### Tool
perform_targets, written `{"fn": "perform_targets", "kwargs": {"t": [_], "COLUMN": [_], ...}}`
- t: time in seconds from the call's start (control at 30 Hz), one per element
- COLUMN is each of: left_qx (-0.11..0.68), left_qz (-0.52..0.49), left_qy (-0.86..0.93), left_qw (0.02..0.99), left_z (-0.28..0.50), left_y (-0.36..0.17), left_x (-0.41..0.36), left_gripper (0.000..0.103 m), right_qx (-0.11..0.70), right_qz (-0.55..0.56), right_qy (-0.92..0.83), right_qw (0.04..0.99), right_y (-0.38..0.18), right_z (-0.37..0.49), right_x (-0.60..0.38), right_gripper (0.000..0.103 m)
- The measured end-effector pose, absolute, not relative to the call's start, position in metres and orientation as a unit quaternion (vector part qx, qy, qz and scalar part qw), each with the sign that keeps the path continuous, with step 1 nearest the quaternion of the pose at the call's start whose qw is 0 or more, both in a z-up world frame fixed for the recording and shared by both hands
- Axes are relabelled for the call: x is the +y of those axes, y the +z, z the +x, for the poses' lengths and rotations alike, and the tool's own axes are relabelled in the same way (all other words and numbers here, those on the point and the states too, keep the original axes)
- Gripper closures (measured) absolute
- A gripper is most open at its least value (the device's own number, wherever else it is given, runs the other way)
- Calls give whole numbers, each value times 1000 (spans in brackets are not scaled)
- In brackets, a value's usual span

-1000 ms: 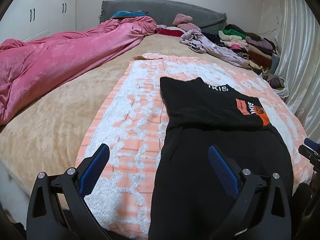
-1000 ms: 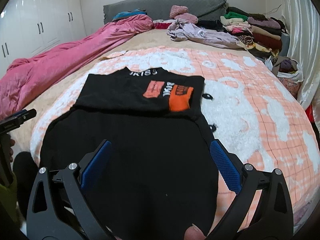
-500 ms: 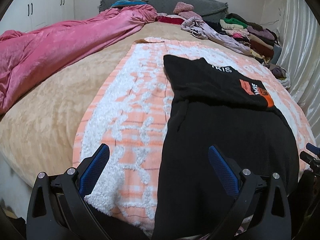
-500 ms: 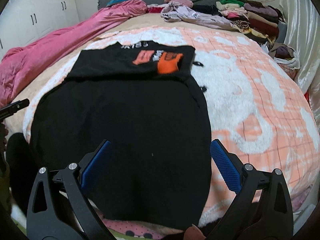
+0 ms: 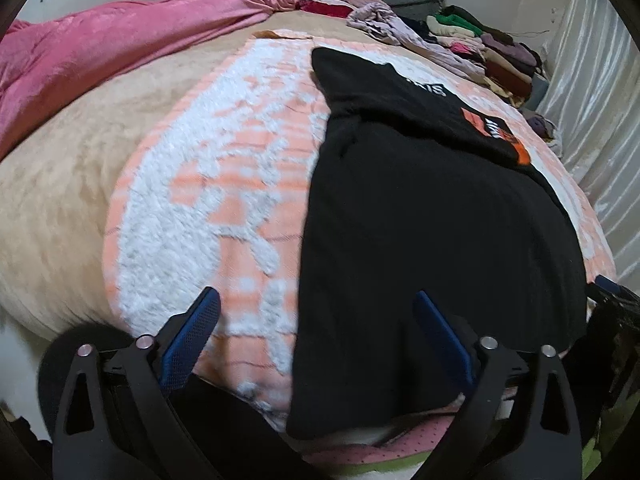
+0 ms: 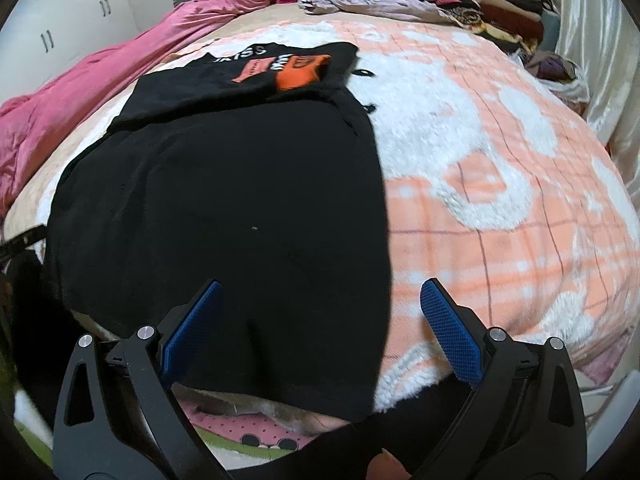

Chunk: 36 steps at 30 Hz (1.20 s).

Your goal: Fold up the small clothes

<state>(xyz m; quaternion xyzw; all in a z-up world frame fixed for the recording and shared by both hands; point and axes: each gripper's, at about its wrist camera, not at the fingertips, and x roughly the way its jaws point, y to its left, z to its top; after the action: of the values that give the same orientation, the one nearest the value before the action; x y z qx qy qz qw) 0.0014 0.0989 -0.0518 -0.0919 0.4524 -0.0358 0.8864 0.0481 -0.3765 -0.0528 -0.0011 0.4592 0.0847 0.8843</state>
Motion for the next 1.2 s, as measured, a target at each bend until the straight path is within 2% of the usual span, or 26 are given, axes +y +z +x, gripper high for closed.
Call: {"fn": "perform_targets", "kwargs": {"t": [0.03, 0.13, 0.17, 0.23, 0.3, 0.33, 0.37, 0.4, 0.53, 0.63, 0.7, 0.77, 0.93, 1.0, 1.07, 1.1, 1.13, 1.2], "left_qx": [453, 457, 456, 460, 462, 461, 461, 462, 464, 466, 469, 473, 473, 473, 471, 469, 468, 462], "left_qz": [-92, -94, -96, -98, -97, -98, -103, -112, -118, -121, -117, -118, -99, -101, -103, -104, -103, -105], "left_qy": [-39, -45, -46, -46, -42, -43, -49, -55, -64, -65, -66, -73, -68, -62, -53, -49, -48, -51], "left_qw": [886, 884, 884, 881, 881, 881, 880, 878, 876, 874, 873, 870, 873, 873, 875, 876, 876, 879], "left_z": [1, 3, 4, 7, 9, 9, 9, 9, 9, 8, 7, 6, 7, 8, 8, 7, 6, 3], "left_y": [-53, -56, -58, -61, -65, -65, -65, -65, -63, -64, -65, -66, -68, -69, -68, -67, -65, -60], "left_x": [97, 94, 93, 92, 91, 92, 92, 93, 94, 94, 93, 88, 77, 78, 80, 81, 81, 81], "left_gripper": [23, 26, 27, 37, 41, 49, 67, 70, 73, 73, 68, 58, 56, 62, 74, 76, 81, 92], "right_qx": [460, 464, 467, 474, 483, 485, 484, 482, 481, 492, 495, 498, 500, 498, 496, 497, 496, 493], "right_qz": [3, 24, 32, 46, 56, 57, 54, 55, 62, 67, 65, 62, 70, 83, 93, 88, 81, 66], "right_qy": [83, 81, 85, 98, 109, 110, 108, 110, 113, 107, 109, 110, 117, 127, 133, 132, 132, 130], "right_qw": [884, 882, 880, 874, 867, 866, 867, 868, 867, 861, 860, 858, 855, 854, 853, 853, 854, 858], "right_y": [-53, -56, -58, -62, -68, -70, -70, -69, -65, -71, -71, -72, -75, -76, -77, -77, -76, -73], "right_z": [48, 49, 51, 53, 54, 54, 54, 53, 52, 52, 52, 51, 52, 52, 52, 53, 52, 53], "right_x": [-379, -389, -392, -394, -394, -394, -394, -395, -403, -408, -408, -408, -409, -412, -411, -409, -407, -403], "right_gripper": [10, 16, 23, 34, 62, 70, 84, 92, 92, 86, 84, 82, 78, 68, 66, 66, 69, 93]}}
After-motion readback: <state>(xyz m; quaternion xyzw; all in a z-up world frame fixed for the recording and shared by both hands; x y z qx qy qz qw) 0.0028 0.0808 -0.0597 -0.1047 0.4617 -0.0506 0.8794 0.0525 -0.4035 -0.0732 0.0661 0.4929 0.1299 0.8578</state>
